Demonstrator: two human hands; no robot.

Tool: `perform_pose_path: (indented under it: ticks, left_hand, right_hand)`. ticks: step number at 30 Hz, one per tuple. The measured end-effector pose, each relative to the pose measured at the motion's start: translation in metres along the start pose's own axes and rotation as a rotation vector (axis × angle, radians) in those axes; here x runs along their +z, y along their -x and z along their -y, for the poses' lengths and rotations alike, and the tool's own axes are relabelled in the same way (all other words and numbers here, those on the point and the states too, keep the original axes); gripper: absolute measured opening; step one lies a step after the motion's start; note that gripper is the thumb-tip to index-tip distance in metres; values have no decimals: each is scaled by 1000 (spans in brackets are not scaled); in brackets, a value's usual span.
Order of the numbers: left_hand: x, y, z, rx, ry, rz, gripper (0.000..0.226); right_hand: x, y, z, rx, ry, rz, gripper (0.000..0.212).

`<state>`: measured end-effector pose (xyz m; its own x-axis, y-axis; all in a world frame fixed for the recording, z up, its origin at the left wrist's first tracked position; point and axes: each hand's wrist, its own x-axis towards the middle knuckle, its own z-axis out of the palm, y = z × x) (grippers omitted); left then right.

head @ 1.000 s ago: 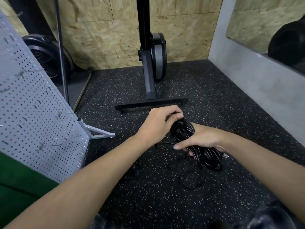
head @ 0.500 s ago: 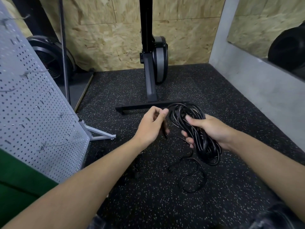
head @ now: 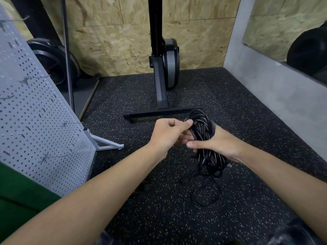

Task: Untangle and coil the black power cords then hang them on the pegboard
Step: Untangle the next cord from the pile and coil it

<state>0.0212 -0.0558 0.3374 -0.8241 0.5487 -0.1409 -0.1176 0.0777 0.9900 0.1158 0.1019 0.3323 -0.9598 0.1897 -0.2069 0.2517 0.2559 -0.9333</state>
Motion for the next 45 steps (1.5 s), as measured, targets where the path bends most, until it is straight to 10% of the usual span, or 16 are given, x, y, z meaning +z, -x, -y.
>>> perform_pose_path:
  ticks: [12, 15, 19, 24, 32, 45]
  left_hand:
    - [-6, -1, 12, 230, -425, -16, 47]
    - [-16, -13, 25, 130, -469, 169, 12]
    - [-17, -17, 51, 77, -612, 545, 27]
    - [-19, -20, 55, 174, -772, 531, 22]
    - [-11, -10, 27, 480, -912, 481, 21]
    - [-4, 2, -5, 873, -838, 310, 21]
  right_hand:
    - [6, -2, 5, 98, -293, -57, 30]
    - [-4, -2, 8, 56, -459, -120, 23]
    - [-13, -3, 6, 20, -505, -141, 22]
    - [-19, -5, 4, 20, -467, -223, 26]
    - [-28, -15, -9, 91, -386, -469, 42]
    - [-21, -6, -5, 86, 350, -62, 36]
